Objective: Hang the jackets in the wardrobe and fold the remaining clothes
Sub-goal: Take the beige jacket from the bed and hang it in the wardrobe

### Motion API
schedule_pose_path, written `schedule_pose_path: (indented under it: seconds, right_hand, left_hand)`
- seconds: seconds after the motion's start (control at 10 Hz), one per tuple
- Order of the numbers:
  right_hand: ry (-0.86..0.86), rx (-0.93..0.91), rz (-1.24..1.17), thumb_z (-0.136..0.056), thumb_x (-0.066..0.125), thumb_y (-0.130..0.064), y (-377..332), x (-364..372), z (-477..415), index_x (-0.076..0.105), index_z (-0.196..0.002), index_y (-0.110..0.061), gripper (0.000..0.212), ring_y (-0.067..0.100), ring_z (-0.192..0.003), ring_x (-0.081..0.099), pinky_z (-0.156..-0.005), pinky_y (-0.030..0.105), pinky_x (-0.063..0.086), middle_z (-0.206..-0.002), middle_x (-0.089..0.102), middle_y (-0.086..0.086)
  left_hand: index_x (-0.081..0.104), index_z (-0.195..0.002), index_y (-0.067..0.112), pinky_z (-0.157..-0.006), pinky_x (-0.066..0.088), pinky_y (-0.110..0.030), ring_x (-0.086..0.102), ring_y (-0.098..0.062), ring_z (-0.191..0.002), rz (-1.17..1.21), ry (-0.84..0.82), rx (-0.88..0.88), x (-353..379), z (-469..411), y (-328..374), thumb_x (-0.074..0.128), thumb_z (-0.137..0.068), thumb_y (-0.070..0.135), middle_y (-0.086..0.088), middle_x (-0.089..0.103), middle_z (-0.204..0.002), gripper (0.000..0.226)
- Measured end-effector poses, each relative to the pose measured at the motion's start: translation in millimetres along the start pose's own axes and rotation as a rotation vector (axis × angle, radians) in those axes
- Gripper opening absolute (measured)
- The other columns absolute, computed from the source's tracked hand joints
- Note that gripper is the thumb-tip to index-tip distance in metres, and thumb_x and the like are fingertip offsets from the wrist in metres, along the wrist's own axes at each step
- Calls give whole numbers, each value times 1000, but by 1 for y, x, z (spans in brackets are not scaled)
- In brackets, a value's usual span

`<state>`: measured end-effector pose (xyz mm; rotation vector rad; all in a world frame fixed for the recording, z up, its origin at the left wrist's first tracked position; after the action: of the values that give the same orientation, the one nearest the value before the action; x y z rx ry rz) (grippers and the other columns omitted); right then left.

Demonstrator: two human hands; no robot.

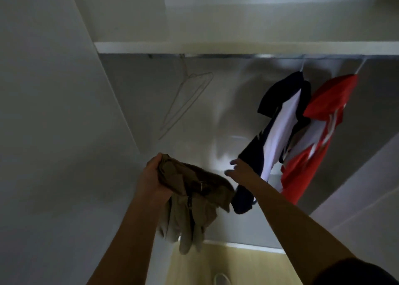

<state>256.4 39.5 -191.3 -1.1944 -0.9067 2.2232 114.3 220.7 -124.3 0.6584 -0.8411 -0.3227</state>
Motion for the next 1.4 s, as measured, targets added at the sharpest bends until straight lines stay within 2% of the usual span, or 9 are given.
schedule_pose_path:
  seconds: [0.2, 0.3, 0.5, 0.6, 0.8, 1.0, 1.1, 1.2, 1.4]
  right_hand:
    - [-134, -20, -634, -92, 58, -6, -124, 33, -69, 56, -119, 8, 30, 17, -74, 60, -79, 34, 53, -86, 61, 10]
    - [-199, -12, -726, -91, 61, -7, -163, 52, -94, 57, -117, 7, 30, 19, -76, 60, -86, 35, 52, -86, 62, 11]
    - [-181, -32, -722, -83, 73, -31, -204, 68, -124, 62, -85, -12, 22, 13, -71, 59, -64, 26, 52, -83, 62, 1]
    - [-154, 1, -681, -87, 68, -20, -219, 71, -133, 58, -74, -10, 19, 12, -62, 56, -57, 25, 48, -75, 60, 3]
    - [-89, -25, -668, -96, 50, -5, -220, 74, -133, 58, -93, 2, 11, 17, -55, 58, -53, 30, 52, -73, 62, 10]
    - [26, -85, -591, -98, 43, -4, -201, 59, -130, 56, -123, 0, 28, 22, -71, 61, -62, 33, 56, -97, 60, 14]
    - [188, -222, -372, -100, 30, -4, -196, 38, -119, 50, -133, -6, 39, 26, -118, 54, -101, 30, 43, -134, 53, 13]
    - [284, -260, -392, -101, 27, -5, -190, 22, -109, 54, -127, -6, 38, 22, -119, 51, -92, 19, 36, -132, 54, 10]
    - [374, -312, -413, -101, 29, -6, -192, -9, -93, 59, -120, -4, 36, 27, -112, 56, -98, 35, 47, -124, 59, 15]
  left_hand:
    - [61, -79, 14, -61, 53, -32, 65, -19, -64, -109, 116, 90, -15, -46, 48, 40, -99, 32, -5, 68, -66, 34]
    - [68, -42, 15, -39, 50, -23, 63, -13, -43, -41, 165, 157, -19, -65, 64, 46, -98, 28, -2, 64, -49, 61]
    - [66, -49, 12, -43, 52, -23, 63, -15, -46, -20, 165, 131, -23, -78, 69, 50, -96, 26, -3, 63, -52, 51]
    - [57, -80, 12, -45, 53, -22, 65, -12, -47, -10, 180, 153, -25, -76, 73, 45, -98, 28, 0, 66, -53, 26]
    - [72, -66, 19, -49, 53, -24, 67, -14, -57, 76, 199, 250, -37, -75, 78, 39, -101, 25, -1, 68, -63, 49]
    - [73, -50, 16, -42, 51, -21, 67, -10, -50, 102, 154, 283, -35, -70, 79, 36, -102, 22, 1, 68, -56, 64]
    - [62, -80, 10, -50, 56, -26, 65, -17, -62, 124, 191, 235, -34, -65, 75, 42, -100, 26, -4, 66, -66, 32]
    - [55, -82, 12, -54, 54, -27, 64, -16, -61, 101, 226, 233, -32, -63, 75, 40, -101, 24, -3, 65, -67, 28]
    - [53, -86, 15, -69, 46, -37, 55, -21, -75, 73, 157, 110, -21, -50, 68, 43, -97, 30, -5, 55, -87, 21]
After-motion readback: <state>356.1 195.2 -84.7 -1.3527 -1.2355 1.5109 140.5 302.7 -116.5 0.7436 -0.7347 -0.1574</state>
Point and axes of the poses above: each hand's wrist, its own z-axis away from the middle knuckle, its own x-axis out of the palm, y = z × x, the point moved 7 cm from there along -z, towards the middle knuckle
